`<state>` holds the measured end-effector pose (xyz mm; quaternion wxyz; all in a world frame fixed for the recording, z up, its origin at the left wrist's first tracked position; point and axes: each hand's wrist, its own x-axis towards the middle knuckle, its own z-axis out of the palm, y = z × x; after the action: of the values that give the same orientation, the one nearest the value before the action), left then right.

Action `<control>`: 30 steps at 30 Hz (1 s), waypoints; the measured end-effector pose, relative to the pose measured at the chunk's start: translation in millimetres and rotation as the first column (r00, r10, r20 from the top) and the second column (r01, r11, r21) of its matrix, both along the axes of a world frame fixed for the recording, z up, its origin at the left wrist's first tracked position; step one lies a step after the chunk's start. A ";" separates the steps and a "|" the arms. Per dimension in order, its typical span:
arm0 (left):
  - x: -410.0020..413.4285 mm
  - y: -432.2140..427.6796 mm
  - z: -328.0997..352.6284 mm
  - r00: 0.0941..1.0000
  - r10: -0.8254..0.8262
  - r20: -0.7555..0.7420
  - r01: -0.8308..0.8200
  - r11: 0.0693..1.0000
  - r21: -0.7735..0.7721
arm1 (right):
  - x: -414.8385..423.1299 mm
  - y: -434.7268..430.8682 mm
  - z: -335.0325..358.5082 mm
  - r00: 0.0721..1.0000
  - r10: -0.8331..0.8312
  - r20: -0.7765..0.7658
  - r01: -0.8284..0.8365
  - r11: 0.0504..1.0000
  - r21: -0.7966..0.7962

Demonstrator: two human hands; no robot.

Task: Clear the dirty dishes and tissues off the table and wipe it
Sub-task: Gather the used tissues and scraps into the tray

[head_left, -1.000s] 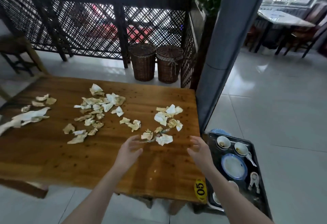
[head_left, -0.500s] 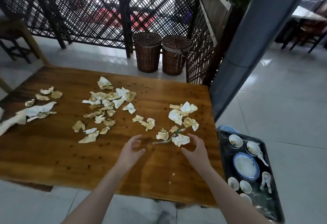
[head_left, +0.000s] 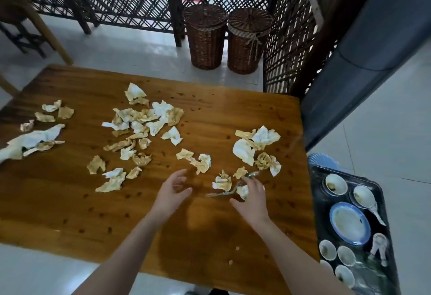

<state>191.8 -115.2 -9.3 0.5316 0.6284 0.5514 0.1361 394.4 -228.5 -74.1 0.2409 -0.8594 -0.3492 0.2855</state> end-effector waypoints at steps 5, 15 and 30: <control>0.8 16.0 -13.2 0.999 -0.009 -0.040 0.008 1.000 -0.011 | -0.9 19.5 -10.7 0.995 0.041 0.089 -0.034 0.996 -0.079; -6.0 53.0 -28.5 0.999 -0.017 -0.051 0.012 0.996 -0.093 | -18.6 50.7 -20.3 0.998 -0.039 0.047 0.048 0.975 -0.219; -23.7 78.8 -38.0 0.997 -0.071 -0.042 0.066 0.993 -0.097 | -44.2 57.7 -25.3 0.957 0.037 0.288 0.017 0.983 -0.183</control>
<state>168.1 -36.3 -47.3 0.5527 0.6238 0.5473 0.0770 350.3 -170.9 -99.4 0.1052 -0.9087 -0.3573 0.1886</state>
